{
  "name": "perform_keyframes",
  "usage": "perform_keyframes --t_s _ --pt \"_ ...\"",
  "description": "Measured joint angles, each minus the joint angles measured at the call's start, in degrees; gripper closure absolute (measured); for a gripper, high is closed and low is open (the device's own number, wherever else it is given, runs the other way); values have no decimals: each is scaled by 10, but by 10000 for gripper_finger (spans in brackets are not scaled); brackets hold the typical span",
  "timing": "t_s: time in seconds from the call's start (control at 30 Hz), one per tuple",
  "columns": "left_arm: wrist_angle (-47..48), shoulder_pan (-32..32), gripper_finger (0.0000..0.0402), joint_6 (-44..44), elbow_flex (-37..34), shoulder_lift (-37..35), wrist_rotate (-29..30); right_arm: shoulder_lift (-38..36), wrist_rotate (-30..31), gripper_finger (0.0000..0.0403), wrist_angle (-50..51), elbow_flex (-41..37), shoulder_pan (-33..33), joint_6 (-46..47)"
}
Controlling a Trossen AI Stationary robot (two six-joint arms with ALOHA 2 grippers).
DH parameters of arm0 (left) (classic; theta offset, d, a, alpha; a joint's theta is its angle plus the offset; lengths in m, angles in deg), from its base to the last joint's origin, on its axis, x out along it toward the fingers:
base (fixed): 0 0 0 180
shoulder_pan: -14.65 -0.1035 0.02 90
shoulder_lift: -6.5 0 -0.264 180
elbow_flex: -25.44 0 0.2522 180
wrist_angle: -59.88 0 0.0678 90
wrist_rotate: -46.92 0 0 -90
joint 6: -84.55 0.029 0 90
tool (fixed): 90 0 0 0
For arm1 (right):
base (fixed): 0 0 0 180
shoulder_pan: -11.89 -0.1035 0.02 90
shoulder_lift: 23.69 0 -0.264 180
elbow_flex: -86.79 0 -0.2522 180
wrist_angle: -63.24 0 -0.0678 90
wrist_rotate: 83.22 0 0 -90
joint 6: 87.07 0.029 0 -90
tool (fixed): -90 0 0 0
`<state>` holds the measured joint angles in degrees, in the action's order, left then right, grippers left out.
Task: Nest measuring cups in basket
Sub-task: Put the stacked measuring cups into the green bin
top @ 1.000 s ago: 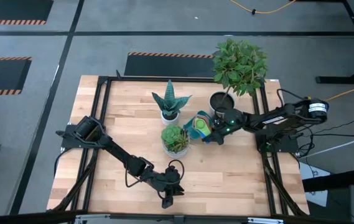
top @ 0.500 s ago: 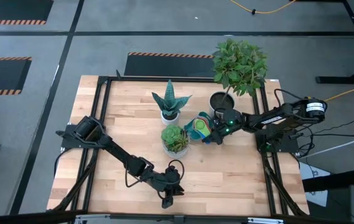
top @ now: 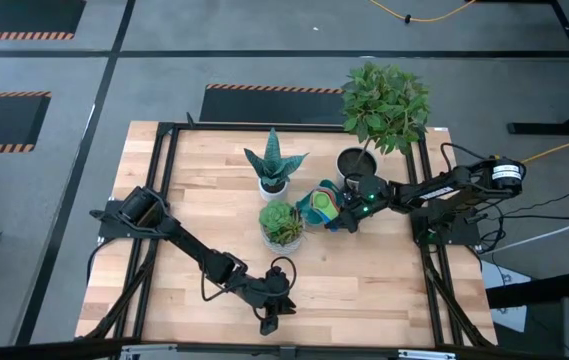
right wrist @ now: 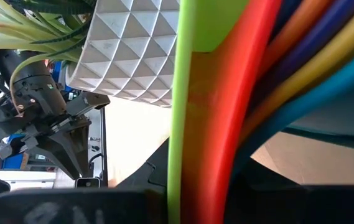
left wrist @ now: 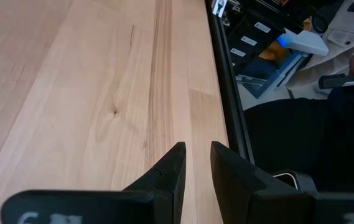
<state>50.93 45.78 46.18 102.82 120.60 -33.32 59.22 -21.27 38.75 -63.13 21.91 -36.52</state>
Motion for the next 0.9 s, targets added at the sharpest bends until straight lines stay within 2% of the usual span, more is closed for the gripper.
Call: perform_keyframes --t_s 0.9 --pt "0 0 333 0 0 0 4 0 0 323 6 0 2 2"
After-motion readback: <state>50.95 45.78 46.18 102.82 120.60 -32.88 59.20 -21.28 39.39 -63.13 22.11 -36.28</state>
